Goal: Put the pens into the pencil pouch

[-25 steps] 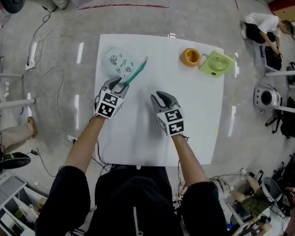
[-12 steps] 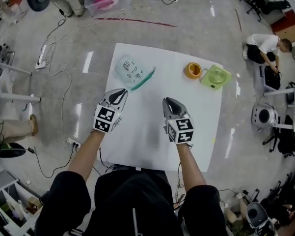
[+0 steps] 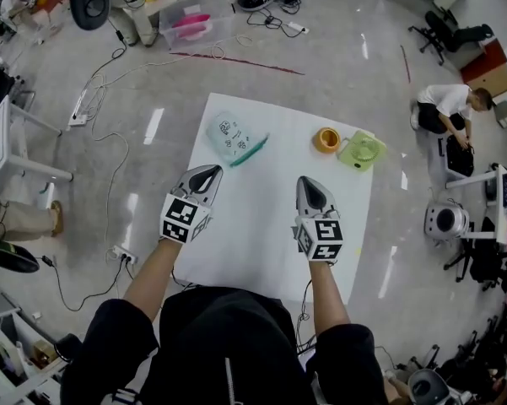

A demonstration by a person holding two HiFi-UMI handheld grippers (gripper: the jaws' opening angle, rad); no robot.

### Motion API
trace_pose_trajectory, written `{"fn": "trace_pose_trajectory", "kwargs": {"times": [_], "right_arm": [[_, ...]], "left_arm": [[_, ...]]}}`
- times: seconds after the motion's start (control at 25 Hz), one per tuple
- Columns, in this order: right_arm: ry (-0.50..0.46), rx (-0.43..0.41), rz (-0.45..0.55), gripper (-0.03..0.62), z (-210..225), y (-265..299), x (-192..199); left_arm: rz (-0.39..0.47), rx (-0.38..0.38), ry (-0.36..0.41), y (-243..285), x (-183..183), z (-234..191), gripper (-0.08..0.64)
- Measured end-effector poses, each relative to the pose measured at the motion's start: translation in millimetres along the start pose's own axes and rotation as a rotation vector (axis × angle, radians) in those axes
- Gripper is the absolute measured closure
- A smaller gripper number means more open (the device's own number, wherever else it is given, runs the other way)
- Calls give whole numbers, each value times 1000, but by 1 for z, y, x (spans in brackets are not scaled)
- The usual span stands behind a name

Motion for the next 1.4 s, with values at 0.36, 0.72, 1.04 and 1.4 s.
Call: {"fn": "trace_pose_trajectory", "kwargs": {"times": [0.36, 0.72, 1.04, 1.4], "right_arm": [[-19, 25, 109, 583, -11, -26, -30], [-26, 27, 122, 584, -9, -26, -38], [-27, 18, 95, 583, -13, -16, -31], [-23, 13, 87, 584, -13, -17, -24]], "left_arm": [[91, -2, 6, -14, -39, -4, 534], [106, -6, 4, -13, -47, -7, 534], [91, -5, -12, -10, -40, -11, 534], [83, -6, -20, -7, -33, -8, 534]]}}
Point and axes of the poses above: the fingertips, and each gripper's own axes: y forward along the fingers, z to its right, x out of its underside, the point moved 4 cm from there along -y, backward along the fingers, and after that the axes turned 11 degrees about y, right-handed, at the moved point
